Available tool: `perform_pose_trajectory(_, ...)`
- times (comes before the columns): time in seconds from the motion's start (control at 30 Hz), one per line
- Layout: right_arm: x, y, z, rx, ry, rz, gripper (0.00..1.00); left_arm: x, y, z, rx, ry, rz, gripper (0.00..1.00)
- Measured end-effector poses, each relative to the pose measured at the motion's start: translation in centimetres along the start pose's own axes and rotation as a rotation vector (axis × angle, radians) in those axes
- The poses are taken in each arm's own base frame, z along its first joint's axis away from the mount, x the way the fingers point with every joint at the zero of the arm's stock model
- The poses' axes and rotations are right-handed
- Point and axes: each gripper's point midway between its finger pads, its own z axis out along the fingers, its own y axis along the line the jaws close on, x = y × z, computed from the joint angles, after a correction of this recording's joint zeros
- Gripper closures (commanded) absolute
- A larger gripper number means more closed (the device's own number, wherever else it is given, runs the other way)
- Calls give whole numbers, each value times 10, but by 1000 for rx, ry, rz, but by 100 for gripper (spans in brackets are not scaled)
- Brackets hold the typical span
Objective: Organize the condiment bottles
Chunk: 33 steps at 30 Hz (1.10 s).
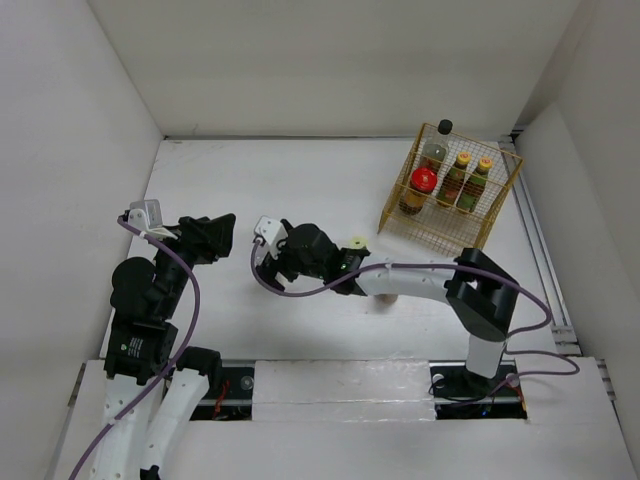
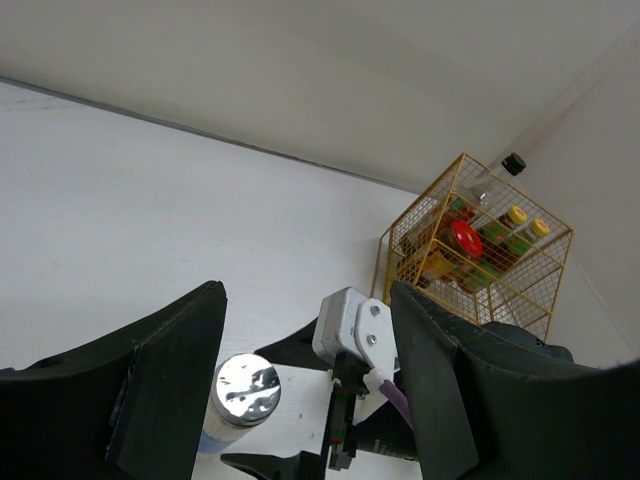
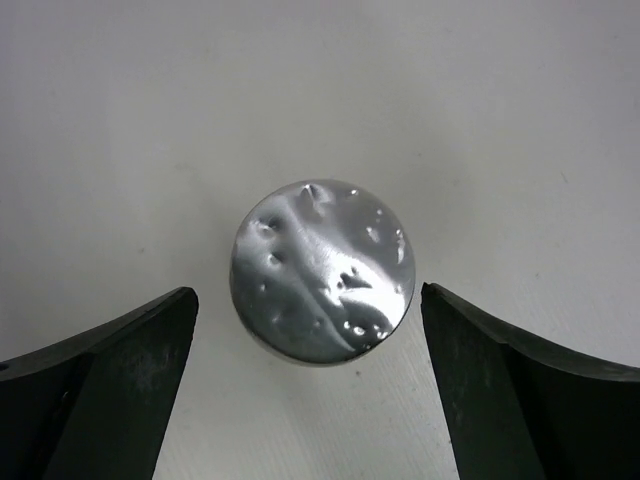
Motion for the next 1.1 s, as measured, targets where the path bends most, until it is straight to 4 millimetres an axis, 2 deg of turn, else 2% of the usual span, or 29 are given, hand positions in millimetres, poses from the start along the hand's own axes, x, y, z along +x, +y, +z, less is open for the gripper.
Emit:
perform_pose_trajectory(0.07, -3, -4, 6, 22, -18, 2, 6, 0, 0, 0, 0, 0, 0, 38)
perform_pose_trajectory(0.2, -3, -5, 18, 30, -43, 10, 35, 0, 0, 0, 0, 0, 0, 38)
perform_pose_trajectory(0.27, -7, -5, 25, 29, -59, 19, 59, 0, 0, 0, 0, 0, 0, 38)
perform_pose_trajectory(0.4, -10, -5, 26, 31, -75, 33, 60, 0, 0, 0, 0, -1, 0, 38)
perform_pose_trajectory(0.5, -14, -10, 1, 62, -90, 35, 60, -1, 0, -1, 1, -3, 0, 38)
perform_pose_trajectory(0.57, -31, -20, -33, 107, -124, 33, 60, -1, 0, -1, 2, -4, 0, 38)
perform_pose_trajectory(0.67, -87, -46, -98, 212, -263, 37, 60, -2, -1, -2, 4, -9, 1, 38)
perform_pose_trajectory(0.77, -146, -96, -186, 387, -455, 76, 62, -2, -2, -3, 7, -12, 1, 38)
perform_pose_trajectory(0.83, -163, -138, -251, 547, -557, 116, 63, -2, -2, -3, 7, -12, 1, 38)
perform_pose_trajectory(0.9, -162, -174, -303, 707, -610, 155, 63, -2, -2, -3, 8, -11, 1, 38)
perform_pose_trajectory(0.93, -156, -191, -327, 793, -624, 176, 63, -2, -2, -3, 8, -11, 1, 38)
perform_pose_trajectory(0.97, -145, -205, -343, 862, -615, 193, 65, -2, -2, -3, 9, -11, 1, 38)
perform_pose_trajectory(1.03, -120, -226, -364, 971, -569, 230, 65, -2, -2, -3, 12, -10, 1, 38)
perform_pose_trajectory(1.1, -94, -246, -376, 1058, -497, 263, 65, -2, -3, -3, 13, -9, 1, 38)
